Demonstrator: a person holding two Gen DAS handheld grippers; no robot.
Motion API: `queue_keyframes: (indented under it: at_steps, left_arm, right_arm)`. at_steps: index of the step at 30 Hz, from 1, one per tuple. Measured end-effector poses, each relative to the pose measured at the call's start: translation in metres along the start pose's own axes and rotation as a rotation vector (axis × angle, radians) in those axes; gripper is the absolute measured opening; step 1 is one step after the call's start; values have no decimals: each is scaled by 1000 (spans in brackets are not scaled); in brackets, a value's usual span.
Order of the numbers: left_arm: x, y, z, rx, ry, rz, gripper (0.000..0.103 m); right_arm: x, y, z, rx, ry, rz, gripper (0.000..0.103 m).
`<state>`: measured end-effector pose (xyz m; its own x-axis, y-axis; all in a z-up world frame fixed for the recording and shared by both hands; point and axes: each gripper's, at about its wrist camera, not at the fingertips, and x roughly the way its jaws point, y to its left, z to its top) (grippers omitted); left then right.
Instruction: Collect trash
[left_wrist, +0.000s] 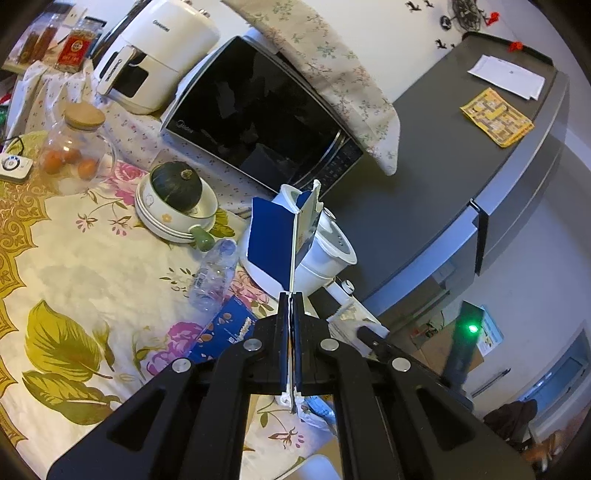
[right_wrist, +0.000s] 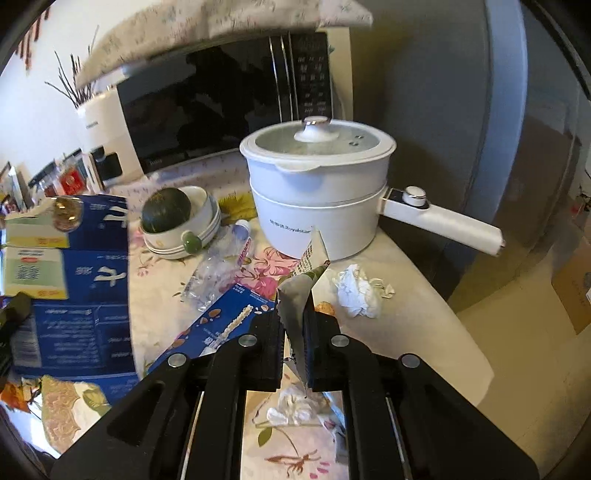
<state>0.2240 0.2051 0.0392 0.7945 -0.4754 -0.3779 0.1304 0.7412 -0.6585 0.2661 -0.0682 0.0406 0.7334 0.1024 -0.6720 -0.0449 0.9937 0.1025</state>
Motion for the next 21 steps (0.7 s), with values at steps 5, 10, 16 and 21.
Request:
queue_keyframes:
  at_steps: [5, 10, 16, 21]
  left_arm:
    - [-2, -12, -8, 19, 24, -26, 2]
    - [-5, -23, -16, 48, 42, -44, 2]
    - [-4, -33, -26, 60, 66, -62, 2]
    - [-4, -41, -41, 81, 97, -69, 2]
  right_arm:
    - [-27, -14, -29, 17, -3, 8, 8]
    - [-50, -29, -77, -9, 33, 7, 8]
    - [-58, -44, -131, -9, 124, 8, 9]
    - [-51, -54, -174, 7, 241, 4, 31]
